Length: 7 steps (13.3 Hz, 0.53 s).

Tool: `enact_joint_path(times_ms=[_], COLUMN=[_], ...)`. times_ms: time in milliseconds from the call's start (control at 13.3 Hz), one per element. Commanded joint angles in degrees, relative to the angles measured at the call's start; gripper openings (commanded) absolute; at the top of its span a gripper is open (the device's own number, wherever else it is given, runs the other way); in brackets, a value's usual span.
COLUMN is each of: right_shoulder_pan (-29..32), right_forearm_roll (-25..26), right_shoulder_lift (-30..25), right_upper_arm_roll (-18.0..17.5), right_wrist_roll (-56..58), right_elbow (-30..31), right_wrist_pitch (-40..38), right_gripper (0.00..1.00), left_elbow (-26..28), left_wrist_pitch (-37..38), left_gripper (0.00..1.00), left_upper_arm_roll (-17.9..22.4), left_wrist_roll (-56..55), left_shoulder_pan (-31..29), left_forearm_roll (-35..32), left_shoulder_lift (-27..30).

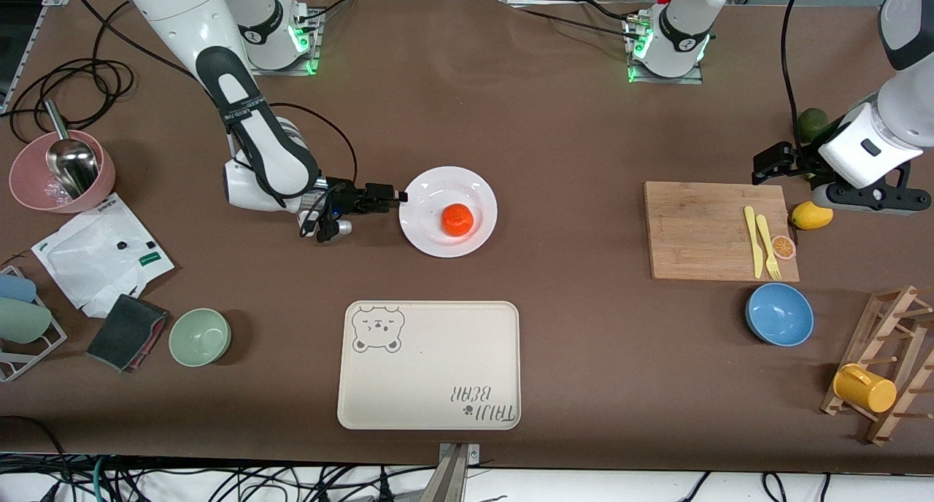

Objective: Place orange and plate with both arms
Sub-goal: 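Raise the left gripper away while the right gripper approaches the plate rim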

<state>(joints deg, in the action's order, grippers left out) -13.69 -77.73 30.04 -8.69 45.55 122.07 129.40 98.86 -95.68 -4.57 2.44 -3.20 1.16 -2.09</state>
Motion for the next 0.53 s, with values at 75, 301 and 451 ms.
enact_joint_path(times_ms=[75, 301, 451], right_shoulder_pan=[-0.1, -0.46, -0.63], right_forearm_roll=[-1.37, -1.64, -1.64], right_shoulder_lift=[2.74, 3.7, 3.97], right_upper_arm_roll=[-0.19, -0.36, -0.36], right_wrist_roll=[2.0, 2.0, 2.0], right_elbow=[-3.06, -3.76, -4.47], right_wrist_pitch=[-0.9, -0.81, -0.73], right_gripper=[0.99, 0.99, 0.98], left_elbow=[-0.43, -0.34, -0.34], left_wrist_pitch=[-0.12, -0.12, -0.12], left_gripper=[1.0, 1.0, 1.0], left_upper_arm_roll=[-0.17, -0.17, -0.17], left_wrist_roll=[1.34, 1.34, 1.34], left_shoulder_pan=[-0.58, -0.58, -0.58], left_forearm_roll=[0.86, 0.86, 0.86], left_shoulder_lift=[-0.02, -0.02, -0.11])
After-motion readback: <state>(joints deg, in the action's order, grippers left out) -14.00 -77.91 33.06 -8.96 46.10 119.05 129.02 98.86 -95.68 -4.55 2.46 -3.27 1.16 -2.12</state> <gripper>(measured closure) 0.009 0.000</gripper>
